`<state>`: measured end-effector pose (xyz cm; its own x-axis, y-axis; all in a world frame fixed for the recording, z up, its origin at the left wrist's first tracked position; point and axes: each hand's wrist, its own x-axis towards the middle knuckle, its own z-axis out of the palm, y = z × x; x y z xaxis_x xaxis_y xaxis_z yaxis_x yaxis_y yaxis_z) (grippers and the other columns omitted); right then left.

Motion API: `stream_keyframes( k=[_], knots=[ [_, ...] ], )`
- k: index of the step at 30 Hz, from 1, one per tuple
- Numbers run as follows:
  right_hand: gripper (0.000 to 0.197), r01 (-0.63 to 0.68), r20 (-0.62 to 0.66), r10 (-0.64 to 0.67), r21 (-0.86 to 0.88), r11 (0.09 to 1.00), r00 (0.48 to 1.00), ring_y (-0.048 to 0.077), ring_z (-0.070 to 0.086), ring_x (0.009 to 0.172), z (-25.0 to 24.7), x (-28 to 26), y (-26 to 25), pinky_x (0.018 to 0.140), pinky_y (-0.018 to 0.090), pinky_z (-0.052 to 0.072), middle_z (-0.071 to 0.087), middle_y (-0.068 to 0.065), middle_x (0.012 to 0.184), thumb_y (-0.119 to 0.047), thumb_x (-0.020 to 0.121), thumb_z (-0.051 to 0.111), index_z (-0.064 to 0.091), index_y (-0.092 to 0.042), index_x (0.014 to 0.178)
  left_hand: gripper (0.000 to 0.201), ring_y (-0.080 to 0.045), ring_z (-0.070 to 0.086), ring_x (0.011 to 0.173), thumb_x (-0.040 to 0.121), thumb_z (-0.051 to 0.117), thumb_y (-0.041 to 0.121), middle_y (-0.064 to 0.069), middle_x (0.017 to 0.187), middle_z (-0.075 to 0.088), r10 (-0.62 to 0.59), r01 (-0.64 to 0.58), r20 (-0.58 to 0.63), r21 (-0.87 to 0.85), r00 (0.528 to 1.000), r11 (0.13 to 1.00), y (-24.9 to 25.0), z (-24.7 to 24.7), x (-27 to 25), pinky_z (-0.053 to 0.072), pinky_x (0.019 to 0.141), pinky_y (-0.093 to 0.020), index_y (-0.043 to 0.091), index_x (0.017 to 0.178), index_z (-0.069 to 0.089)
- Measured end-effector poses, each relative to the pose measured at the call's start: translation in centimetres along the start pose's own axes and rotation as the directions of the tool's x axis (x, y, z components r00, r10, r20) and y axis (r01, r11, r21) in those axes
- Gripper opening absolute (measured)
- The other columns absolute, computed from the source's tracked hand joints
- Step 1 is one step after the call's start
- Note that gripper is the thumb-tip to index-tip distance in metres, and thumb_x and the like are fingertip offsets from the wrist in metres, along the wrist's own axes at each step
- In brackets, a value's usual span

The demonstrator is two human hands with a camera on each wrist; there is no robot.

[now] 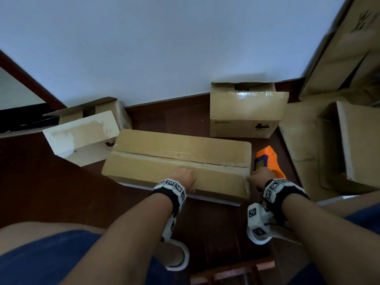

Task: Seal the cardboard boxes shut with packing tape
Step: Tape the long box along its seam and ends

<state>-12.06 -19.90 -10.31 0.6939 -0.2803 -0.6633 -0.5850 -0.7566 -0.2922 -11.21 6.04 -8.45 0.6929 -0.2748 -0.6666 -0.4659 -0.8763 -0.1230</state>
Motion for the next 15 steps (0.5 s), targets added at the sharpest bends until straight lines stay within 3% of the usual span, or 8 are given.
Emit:
stream_keyframes(
  k=[2, 5, 7, 10, 13, 15],
  knots=[
    [0.019, 0.063, -0.001, -0.063, 0.001, 0.998, 0.998, 0.028, 0.061, 0.071, 0.0, -0.4, -1.2, 0.055, 0.028, 0.044, 0.067, 0.012, 0.077, -0.019, 0.083, 0.063, 0.071, -0.004, 0.074, 0.045, -0.024, 0.060, 0.099, 0.091, 0.062, 0.042, -0.009, 0.111, 0.062, -0.035, 0.035, -0.019, -0.033, 0.999, 0.999, -1.0, 0.4, -0.6, 0.045, 0.074, -0.030, 0.006, 0.117, 0.060],
    [0.021, 0.158, -0.024, -0.159, -0.040, 0.987, 0.987, 0.028, 0.064, 0.090, 0.3, -0.9, -3.2, 0.073, 0.033, 0.054, 0.071, 0.010, 0.099, -0.018, 0.088, 0.059, 0.075, -0.008, 0.095, 0.039, -0.025, 0.060, 0.100, 0.090, 0.065, 0.040, -0.009, 0.112, 0.061, -0.116, 0.114, -0.015, -0.084, 0.993, 0.990, -3.4, 1.5, -1.8, 0.045, 0.075, -0.031, 0.008, 0.113, 0.059],
    [0.023, 0.199, -0.028, -0.203, -0.098, 0.975, 0.979, 0.028, 0.063, 0.096, 0.4, -1.2, -4.4, 0.080, 0.036, 0.054, 0.069, 0.010, 0.108, -0.016, 0.092, 0.056, 0.073, -0.008, 0.104, 0.040, -0.025, 0.061, 0.098, 0.088, 0.066, 0.041, -0.008, 0.111, 0.062, -0.176, 0.176, 0.006, -0.099, 0.984, 0.979, -5.3, 2.2, -2.2, 0.047, 0.076, -0.032, 0.009, 0.112, 0.059],
    [0.026, 0.260, -0.034, -0.266, -0.129, 0.957, 0.963, 0.029, 0.062, 0.099, 0.8, -0.4, -5.7, 0.076, 0.033, 0.051, 0.066, 0.012, 0.115, -0.013, 0.094, 0.052, 0.071, -0.009, 0.112, 0.045, -0.022, 0.062, 0.098, 0.089, 0.064, 0.045, -0.006, 0.111, 0.064, -0.270, 0.272, 0.035, -0.103, 0.962, 0.957, -8.1, 2.8, -2.5, 0.047, 0.073, -0.029, 0.010, 0.116, 0.059],
    [0.028, 0.287, -0.057, -0.300, -0.161, 0.944, 0.952, 0.031, 0.061, 0.100, 0.8, 0.4, -7.3, 0.085, 0.036, 0.052, 0.058, 0.015, 0.123, -0.013, 0.094, 0.050, 0.071, -0.015, 0.112, 0.047, -0.022, 0.062, 0.100, 0.088, 0.063, 0.048, -0.005, 0.110, 0.063, -0.326, 0.327, 0.025, -0.119, 0.945, 0.938, -10.1, 2.7, -2.1, 0.047, 0.074, -0.030, 0.009, 0.115, 0.058],
    [0.031, 0.315, -0.036, -0.328, -0.198, 0.928, 0.944, 0.032, 0.061, 0.098, 0.4, 1.0, -8.9, 0.083, 0.038, 0.053, 0.055, 0.016, 0.124, -0.010, 0.094, 0.048, 0.069, -0.017, 0.116, 0.045, -0.023, 0.061, 0.100, 0.088, 0.065, 0.045, -0.006, 0.110, 0.062, -0.339, 0.334, -0.003, -0.157, 0.941, 0.929, -10.7, 1.9, -1.4, 0.048, 0.076, -0.031, 0.009, 0.114, 0.058]
  ],
)
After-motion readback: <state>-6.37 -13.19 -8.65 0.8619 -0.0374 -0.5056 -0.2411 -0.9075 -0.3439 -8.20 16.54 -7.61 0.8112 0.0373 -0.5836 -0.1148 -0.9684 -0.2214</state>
